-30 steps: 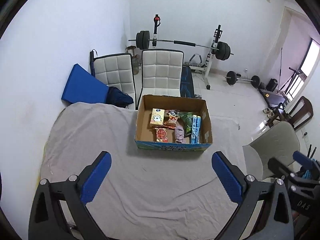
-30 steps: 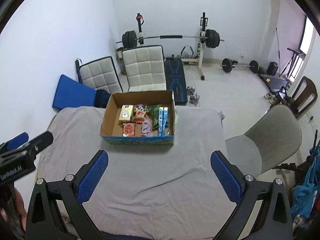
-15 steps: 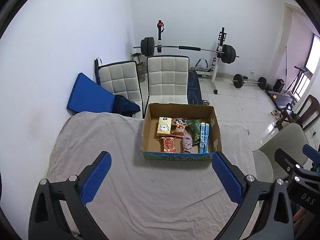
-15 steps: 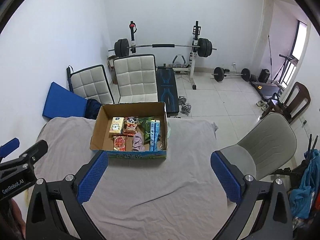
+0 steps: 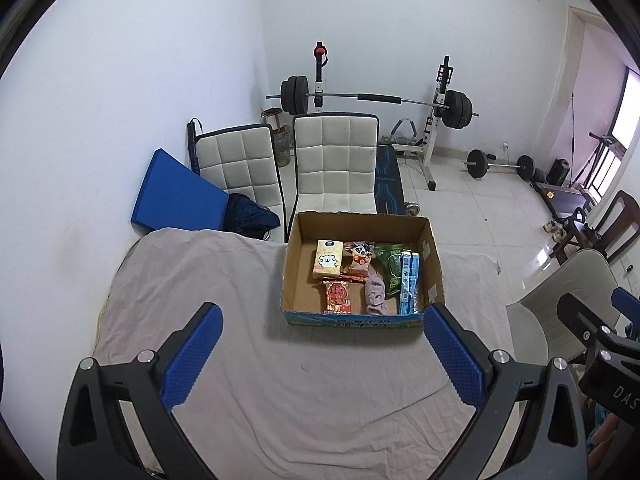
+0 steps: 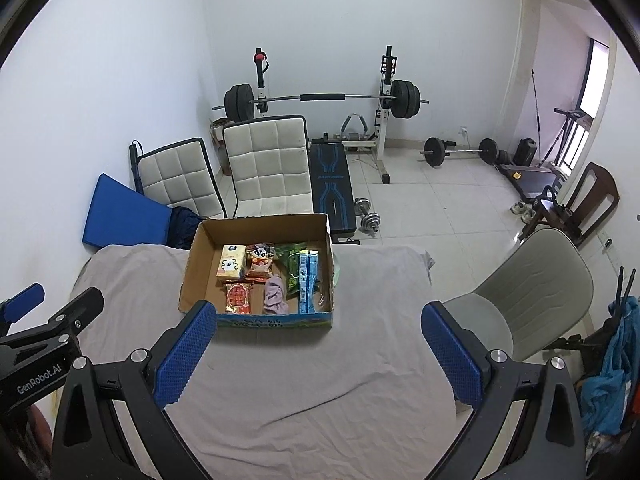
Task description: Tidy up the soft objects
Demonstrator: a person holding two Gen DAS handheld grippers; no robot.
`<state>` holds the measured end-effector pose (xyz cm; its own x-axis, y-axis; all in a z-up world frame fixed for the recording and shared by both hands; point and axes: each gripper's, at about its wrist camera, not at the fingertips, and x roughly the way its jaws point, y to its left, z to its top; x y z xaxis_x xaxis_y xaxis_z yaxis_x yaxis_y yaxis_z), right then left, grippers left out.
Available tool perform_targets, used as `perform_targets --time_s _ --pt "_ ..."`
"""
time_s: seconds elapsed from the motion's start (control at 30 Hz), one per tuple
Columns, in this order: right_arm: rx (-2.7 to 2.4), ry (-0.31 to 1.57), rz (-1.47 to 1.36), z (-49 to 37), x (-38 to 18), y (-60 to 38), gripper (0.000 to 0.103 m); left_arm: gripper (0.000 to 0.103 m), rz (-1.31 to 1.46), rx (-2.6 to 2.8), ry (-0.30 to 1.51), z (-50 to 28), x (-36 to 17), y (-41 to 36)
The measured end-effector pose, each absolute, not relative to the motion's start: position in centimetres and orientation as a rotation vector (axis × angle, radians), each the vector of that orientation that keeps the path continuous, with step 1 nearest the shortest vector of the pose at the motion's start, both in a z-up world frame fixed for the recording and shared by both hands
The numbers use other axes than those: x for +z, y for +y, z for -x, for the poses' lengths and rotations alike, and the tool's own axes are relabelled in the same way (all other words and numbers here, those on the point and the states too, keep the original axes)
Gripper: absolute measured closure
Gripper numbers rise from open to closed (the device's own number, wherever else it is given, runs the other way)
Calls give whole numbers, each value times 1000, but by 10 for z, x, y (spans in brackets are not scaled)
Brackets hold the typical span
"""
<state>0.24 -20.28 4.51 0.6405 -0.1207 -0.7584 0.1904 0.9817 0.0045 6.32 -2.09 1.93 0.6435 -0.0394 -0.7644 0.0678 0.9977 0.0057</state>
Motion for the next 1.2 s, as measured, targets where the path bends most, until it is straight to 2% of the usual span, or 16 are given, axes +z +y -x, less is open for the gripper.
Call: perform_targets --time_s 1.2 --pt "-181 872 -84 -8 36 -193 0 0 -39 -79 885 -65 17 -24"
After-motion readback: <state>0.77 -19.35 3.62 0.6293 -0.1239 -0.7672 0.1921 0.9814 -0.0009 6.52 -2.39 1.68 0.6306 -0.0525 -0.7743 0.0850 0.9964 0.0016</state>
